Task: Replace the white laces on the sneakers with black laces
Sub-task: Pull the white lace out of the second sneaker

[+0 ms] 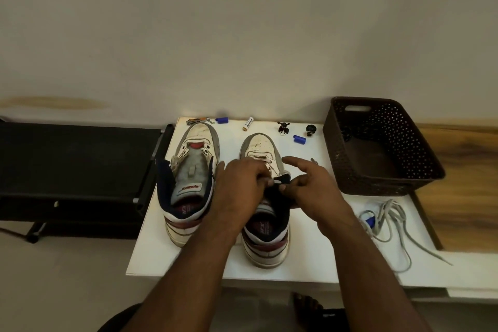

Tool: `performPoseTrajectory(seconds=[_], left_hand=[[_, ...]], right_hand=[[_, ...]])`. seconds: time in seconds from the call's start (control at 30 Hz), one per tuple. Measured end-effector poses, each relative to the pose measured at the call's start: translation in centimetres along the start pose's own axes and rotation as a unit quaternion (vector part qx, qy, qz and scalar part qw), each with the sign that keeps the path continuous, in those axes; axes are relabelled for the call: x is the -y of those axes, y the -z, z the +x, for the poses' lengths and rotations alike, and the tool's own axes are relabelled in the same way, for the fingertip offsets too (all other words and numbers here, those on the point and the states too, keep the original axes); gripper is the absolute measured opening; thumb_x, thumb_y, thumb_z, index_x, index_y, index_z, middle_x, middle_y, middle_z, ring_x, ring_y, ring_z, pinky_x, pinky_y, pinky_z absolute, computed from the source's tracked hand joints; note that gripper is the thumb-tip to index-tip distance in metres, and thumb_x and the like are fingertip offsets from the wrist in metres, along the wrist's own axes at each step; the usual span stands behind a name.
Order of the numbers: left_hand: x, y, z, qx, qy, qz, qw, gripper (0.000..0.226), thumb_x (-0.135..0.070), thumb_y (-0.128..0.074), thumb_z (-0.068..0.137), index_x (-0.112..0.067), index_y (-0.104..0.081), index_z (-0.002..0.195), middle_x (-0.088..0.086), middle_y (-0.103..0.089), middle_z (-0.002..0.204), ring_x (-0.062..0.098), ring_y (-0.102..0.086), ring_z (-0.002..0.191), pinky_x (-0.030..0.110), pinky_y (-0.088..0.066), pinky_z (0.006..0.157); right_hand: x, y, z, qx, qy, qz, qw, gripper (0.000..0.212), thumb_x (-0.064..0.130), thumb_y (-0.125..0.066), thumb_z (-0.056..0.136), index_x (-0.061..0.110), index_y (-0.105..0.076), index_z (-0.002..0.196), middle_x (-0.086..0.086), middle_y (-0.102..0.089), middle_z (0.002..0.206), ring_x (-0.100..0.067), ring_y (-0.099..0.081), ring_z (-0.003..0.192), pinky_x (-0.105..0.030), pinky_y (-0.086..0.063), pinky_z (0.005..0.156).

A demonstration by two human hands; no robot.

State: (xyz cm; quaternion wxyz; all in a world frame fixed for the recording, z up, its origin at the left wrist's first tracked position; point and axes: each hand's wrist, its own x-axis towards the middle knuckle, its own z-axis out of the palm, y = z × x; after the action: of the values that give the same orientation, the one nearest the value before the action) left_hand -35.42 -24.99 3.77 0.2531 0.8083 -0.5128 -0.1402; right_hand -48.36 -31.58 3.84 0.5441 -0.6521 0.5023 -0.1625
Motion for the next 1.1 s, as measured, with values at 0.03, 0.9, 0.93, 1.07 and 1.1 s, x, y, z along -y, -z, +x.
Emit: performPoseTrajectory(seconds=[0.03, 0.9, 0.93, 1.07, 1.1], left_hand=[[0.2, 0.1, -0.1, -0.027, 0.006, -0.026, 0.999, 0.009, -0.023, -0.064, 0.09, -0.02, -0.072, 0.093, -0.001, -0.066, 0.099, 0.018, -0.06, 0.095, 0.039, -0.043, 0.097], [0.1, 0.4, 0.1, 0.018, -0.016, 0.142, 0.99, 0.027, -0.043, -0.062, 0.089, -0.041, -0.064, 0.116, -0.004, -0.004, 0.162, 0.029, 0.015, 0.148, 0.055, 0.008, 0.115], [0.2, 0.2, 0.1, 0.023, -0.004, 0.161, 0.987, 0.023, -0.043, -0.061, 0.09, -0.041, -0.067, 0.112, -0.006, -0.006, 0.162, 0.028, 0.015, 0.148, 0.057, 0.012, 0.113], [0.1, 0.8, 0.1, -0.208, -0.021, -0.115, 0.971, 0.008, -0.023, -0.066, 0.087, -0.031, -0.067, 0.085, -0.018, -0.052, 0.132, 0.017, -0.038, 0.136, 0.053, -0.01, 0.119], [0.5, 1.6, 0.1, -0.305, -0.01, -0.208, 0.929, 0.012, -0.018, -0.065, 0.086, -0.03, -0.062, 0.084, -0.023, -0.056, 0.116, 0.016, -0.051, 0.123, 0.045, -0.028, 0.114]], right_hand=[[0.1, 0.0, 0.0, 0.002, -0.002, 0.002, 1.0, 0.06, -0.001, -0.068, 0.084, 0.028, -0.052, 0.134, -0.013, -0.07, 0.081, -0.023, -0.07, 0.078, -0.034, -0.06, 0.07], [0.6, 0.2, 0.2, 0.01, 0.048, -0.157, 0.986, 0.037, 0.01, -0.067, 0.087, 0.023, -0.063, 0.122, -0.004, -0.068, 0.105, -0.018, -0.065, 0.09, -0.035, -0.056, 0.086], [0.6, 0.2, 0.2, 0.012, 0.047, -0.16, 0.986, 0.037, 0.01, -0.066, 0.088, 0.023, -0.063, 0.123, -0.004, -0.067, 0.105, -0.018, -0.065, 0.091, -0.035, -0.056, 0.086], [0.5, 0.4, 0.2, 0.014, 0.045, -0.149, 0.988, 0.037, 0.01, -0.067, 0.087, 0.024, -0.064, 0.121, -0.003, -0.067, 0.102, -0.019, -0.065, 0.091, -0.04, -0.056, 0.086], [0.5, 0.4, 0.1, 0.014, 0.043, -0.145, 0.988, 0.036, 0.01, -0.067, 0.087, 0.025, -0.064, 0.12, -0.003, -0.067, 0.102, -0.019, -0.065, 0.091, -0.04, -0.056, 0.086]])
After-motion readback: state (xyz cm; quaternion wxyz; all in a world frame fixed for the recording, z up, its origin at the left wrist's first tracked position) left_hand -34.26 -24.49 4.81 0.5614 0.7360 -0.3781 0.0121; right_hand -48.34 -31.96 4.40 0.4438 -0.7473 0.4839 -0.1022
